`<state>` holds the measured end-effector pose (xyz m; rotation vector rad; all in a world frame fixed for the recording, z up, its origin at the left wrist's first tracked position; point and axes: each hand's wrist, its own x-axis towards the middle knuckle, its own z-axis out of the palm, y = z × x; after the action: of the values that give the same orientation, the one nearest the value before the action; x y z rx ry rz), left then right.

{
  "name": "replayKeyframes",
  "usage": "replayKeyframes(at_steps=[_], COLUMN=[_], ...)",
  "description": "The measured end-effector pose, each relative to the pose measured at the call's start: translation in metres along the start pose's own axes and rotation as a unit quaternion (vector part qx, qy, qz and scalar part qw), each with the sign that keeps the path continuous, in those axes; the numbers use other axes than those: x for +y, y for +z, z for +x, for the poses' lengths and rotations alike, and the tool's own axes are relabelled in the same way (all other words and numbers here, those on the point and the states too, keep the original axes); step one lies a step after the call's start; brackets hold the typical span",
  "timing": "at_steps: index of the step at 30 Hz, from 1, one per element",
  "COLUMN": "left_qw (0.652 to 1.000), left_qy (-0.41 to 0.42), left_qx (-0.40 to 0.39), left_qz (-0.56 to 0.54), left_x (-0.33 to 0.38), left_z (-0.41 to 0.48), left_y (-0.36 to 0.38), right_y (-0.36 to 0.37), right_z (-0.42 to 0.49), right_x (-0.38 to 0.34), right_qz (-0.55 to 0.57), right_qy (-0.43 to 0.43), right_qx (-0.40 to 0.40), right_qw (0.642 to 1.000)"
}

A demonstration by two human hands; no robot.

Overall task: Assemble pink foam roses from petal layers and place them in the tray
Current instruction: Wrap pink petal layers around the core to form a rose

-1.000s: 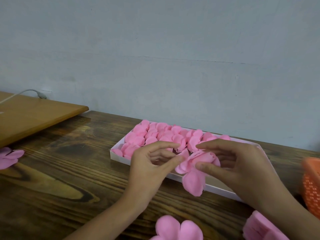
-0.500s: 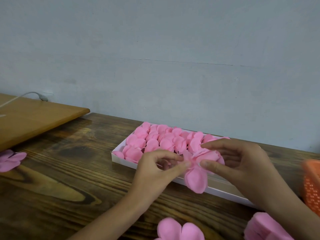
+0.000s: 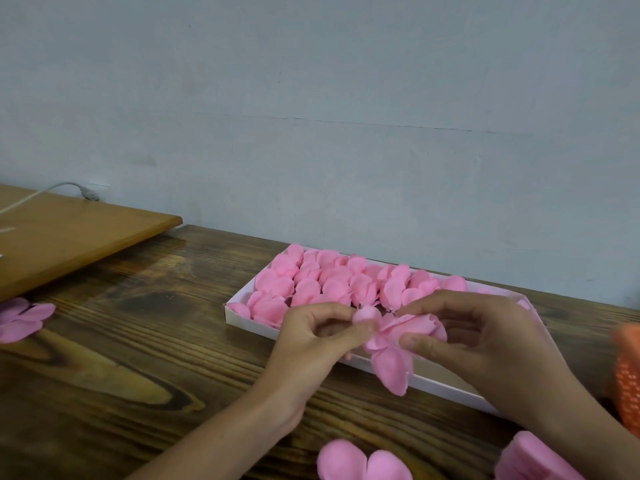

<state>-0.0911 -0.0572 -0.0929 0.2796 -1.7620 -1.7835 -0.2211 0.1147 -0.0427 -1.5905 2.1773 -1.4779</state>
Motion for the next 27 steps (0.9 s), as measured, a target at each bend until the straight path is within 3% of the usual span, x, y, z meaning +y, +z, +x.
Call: replayKeyframes(at_steps=[4,13,19,27], left_qw=[0.996,0.965,0.957,0.980], left_qy=[0.085,0.248,0.267,0.187], left_qx=[0.033,0.012,-0.006,-0.064], left_qz=[0.012,0.082,0.111,0.012], left_x=[-0.001,-0.007,-0.005,-0.003], left_z=[-0.002,-0.007,-0.008,-0.008], left_y=[0.004,0.007,0.008,0.003], right_y=[0.002,0.006,0.008,0.000], right_z=[-0.003,-0.006,-0.007,-0.002], right_x=[-0.009,-0.015,-0.018,-0.005], right_qz=[-0.037,-0.098,-0.140,-0.035], right_qy=[-0.011,-0.024,-0.055,-0.015], right_qx=[-0.037,-0.011,-0.010,0.027], right_qw=[0.999,0.995,0.989,0.999])
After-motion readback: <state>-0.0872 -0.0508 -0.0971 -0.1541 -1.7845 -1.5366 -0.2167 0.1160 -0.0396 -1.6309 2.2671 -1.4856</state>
